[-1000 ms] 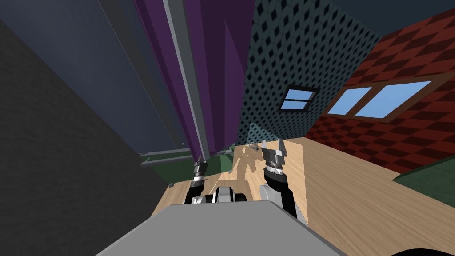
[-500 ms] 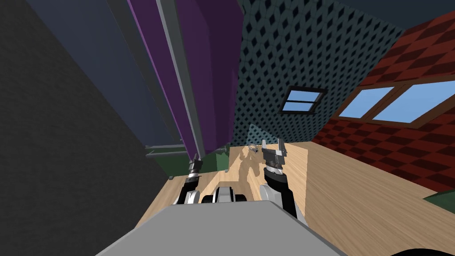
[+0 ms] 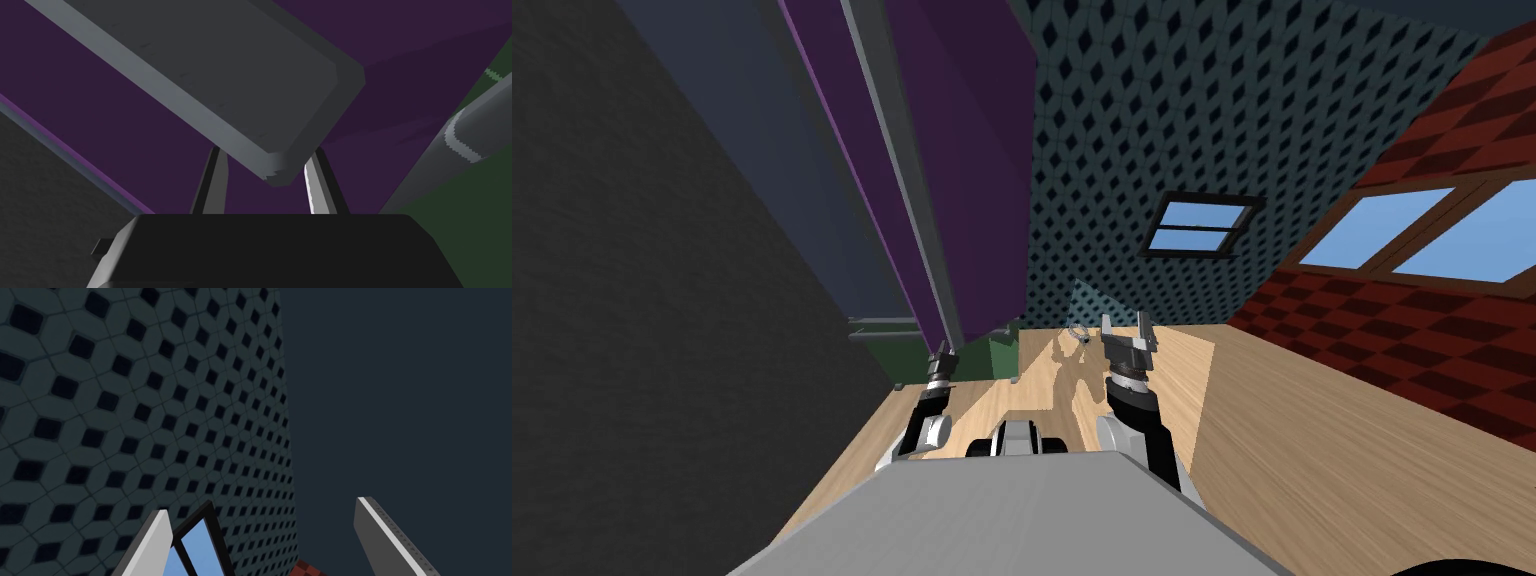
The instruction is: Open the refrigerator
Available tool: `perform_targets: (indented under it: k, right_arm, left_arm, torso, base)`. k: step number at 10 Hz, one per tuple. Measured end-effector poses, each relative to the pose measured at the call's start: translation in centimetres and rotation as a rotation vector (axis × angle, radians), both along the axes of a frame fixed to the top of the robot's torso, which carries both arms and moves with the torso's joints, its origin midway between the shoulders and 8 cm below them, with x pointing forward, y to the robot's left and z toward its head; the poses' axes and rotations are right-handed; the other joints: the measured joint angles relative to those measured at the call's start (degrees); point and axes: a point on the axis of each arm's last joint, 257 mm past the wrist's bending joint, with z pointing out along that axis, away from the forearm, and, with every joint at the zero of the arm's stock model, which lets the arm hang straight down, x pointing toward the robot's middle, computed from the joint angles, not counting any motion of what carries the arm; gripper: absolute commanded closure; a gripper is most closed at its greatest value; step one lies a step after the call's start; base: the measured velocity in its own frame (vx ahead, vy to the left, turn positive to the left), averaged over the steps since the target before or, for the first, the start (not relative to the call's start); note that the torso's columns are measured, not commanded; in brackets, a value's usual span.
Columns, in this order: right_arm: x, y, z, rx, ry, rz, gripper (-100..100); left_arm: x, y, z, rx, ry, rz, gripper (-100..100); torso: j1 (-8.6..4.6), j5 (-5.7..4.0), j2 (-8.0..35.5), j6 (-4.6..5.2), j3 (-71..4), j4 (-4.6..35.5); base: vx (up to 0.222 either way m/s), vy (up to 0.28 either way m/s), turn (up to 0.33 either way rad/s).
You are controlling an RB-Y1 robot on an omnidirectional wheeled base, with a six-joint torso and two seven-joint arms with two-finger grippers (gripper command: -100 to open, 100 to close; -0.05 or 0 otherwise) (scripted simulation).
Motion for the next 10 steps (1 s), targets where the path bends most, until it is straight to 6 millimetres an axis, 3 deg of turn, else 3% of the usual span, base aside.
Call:
perform_targets:
  k: [7, 10]
  right_arm:
    - [0.0, 0.0, 0.0, 0.0, 0.0, 0.0, 0]
    - [0.0, 0.0, 0.0, 0.0, 0.0, 0.0, 0]
  left_arm:
    - [3.8, 9.8, 1.7, -0.009, -0.005, 0.092, 100]
    - [3.9, 11.3, 1.4, -0.016, 0.006, 0.119, 100]
  torso:
    - [-0.16, -0.42, 1.1, -0.56, 0.6, 0.7]
    - [0.12, -0.32, 1.2, -0.76, 0.6, 0.7]
  base:
    - [-0.087, -0.231, 0.096]
    - [-0.006, -0.147, 0.071]
